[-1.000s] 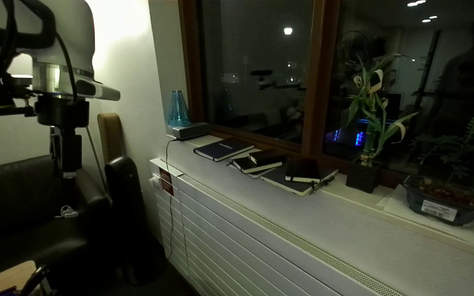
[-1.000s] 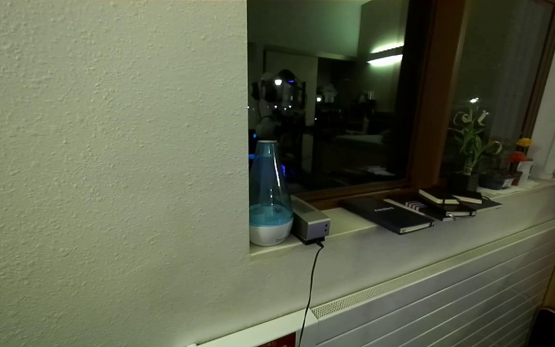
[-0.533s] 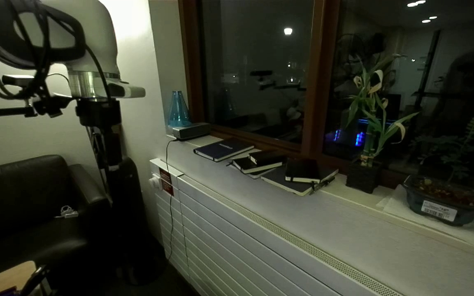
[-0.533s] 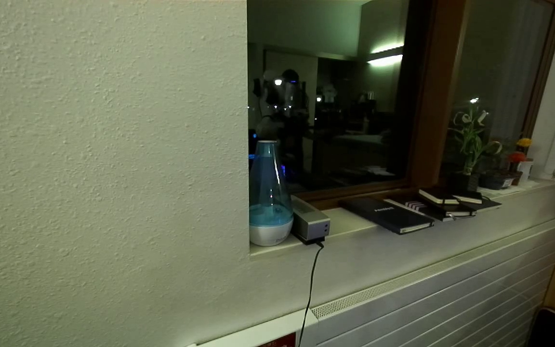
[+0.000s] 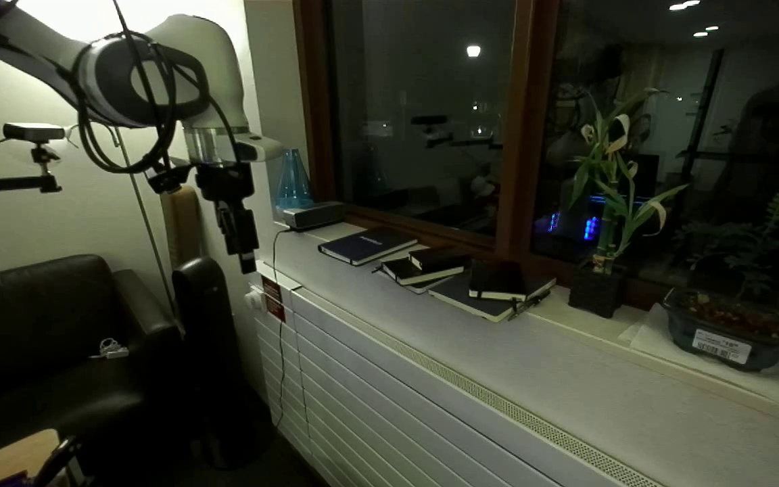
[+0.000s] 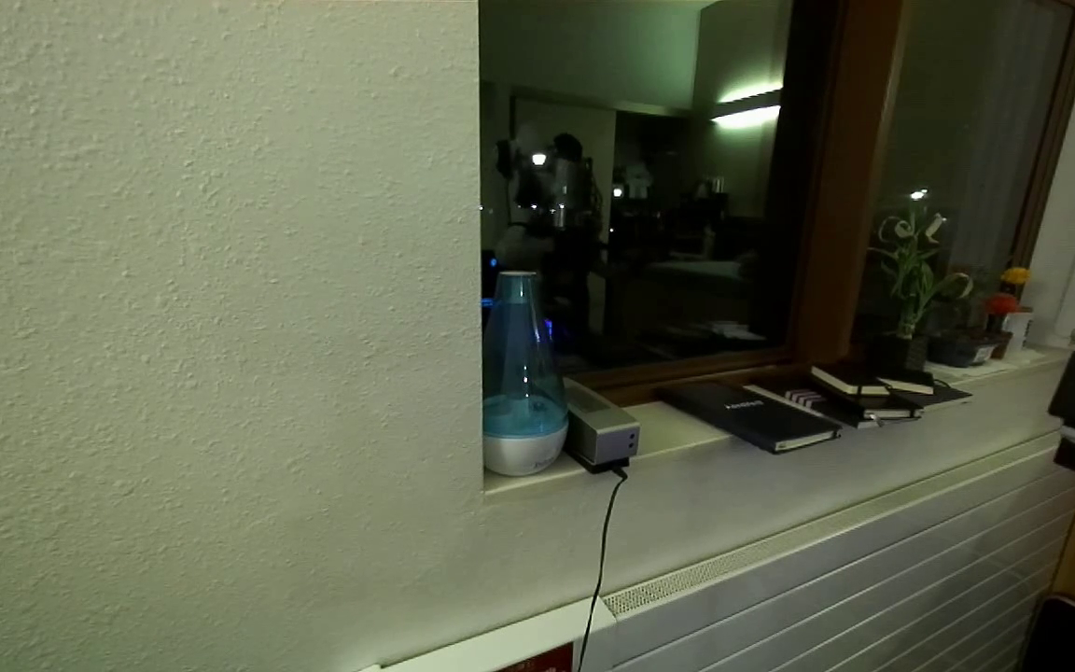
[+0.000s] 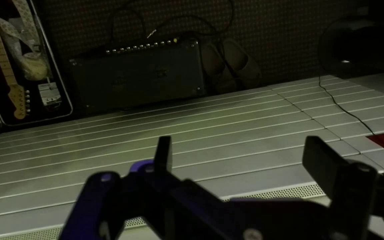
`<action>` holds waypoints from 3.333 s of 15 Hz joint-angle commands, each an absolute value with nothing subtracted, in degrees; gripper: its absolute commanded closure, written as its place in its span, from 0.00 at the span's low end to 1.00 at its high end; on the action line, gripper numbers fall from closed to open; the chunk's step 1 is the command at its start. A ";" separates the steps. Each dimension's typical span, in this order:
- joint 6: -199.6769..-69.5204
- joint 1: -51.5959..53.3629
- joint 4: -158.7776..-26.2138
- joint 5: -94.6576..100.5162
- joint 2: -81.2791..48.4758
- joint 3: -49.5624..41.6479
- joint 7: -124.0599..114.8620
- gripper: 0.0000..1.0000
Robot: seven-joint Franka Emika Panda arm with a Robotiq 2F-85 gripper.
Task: Put the left book on the right book
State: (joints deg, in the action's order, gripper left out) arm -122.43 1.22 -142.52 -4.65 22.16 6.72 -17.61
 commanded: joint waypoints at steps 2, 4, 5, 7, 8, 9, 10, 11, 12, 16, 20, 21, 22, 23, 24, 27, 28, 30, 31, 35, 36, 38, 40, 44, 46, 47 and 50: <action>-125.37 2.14 -136.43 -2.63 13.32 9.10 -20.21 0.00; -125.94 2.17 -134.45 0.69 10.76 9.90 -20.62 0.00; -126.27 1.86 -133.52 4.15 9.49 10.35 -21.41 0.00; -126.02 1.87 -131.56 9.26 7.13 10.32 -22.61 0.00; -125.84 2.00 -130.74 11.49 6.08 10.19 -23.18 0.00; -125.99 2.04 -130.05 14.86 5.09 10.24 -24.65 0.00; -125.86 2.26 -129.46 17.35 4.43 10.12 -25.51 0.00; -125.75 2.50 -128.86 20.32 3.70 10.09 -26.74 0.00; -125.54 2.80 -128.33 22.68 3.08 9.98 -27.66 0.00; -124.88 5.04 -128.61 34.60 2.47 10.53 -32.43 0.00; -122.72 7.92 -128.07 49.07 0.65 11.61 -37.50 0.00; -122.11 8.62 -127.90 52.72 -0.03 11.86 -38.66 0.00; -121.42 9.30 -127.81 56.53 -0.61 12.03 -39.74 0.00; -120.61 9.98 -127.68 59.95 -1.41 12.14 -40.25 0.00; -119.68 10.59 -127.67 63.41 -1.97 12.21 -40.78 0.00; -117.16 12.21 -128.17 70.66 -3.97 12.46 -40.31 0.00; -116.50 12.63 -128.25 72.53 -4.63 12.56 -40.18 0.00; -115.18 13.56 -128.91 76.51 -5.64 12.88 -39.73 0.00; -114.39 14.00 -129.24 78.83 -6.13 13.07 -39.93 0.00; -111.75 15.07 -129.25 87.77 -8.34 13.17 -41.32 0.00; -111.05 15.11 -129.01 89.56 -8.81 13.14 -41.71 0.00; -109.76 14.81 -128.35 91.96 -9.88 12.96 -42.44 0.00; -108.79 14.52 -128.06 93.32 -10.76 12.78 -43.56 0.00; -105.91 14.62 -128.04 96.69 -13.06 12.65 -47.91 0.00; -103.95 14.71 -127.39 99.00 -14.91 12.62 -51.99 0.00; -103.13 14.72 -127.05 99.54 -15.77 12.71 -54.03 0.00; -100.61 15.08 -126.16 102.16 -18.37 13.09 -59.79 0.00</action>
State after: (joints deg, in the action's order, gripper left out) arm -103.88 14.70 -127.16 99.09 -15.79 12.54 -54.09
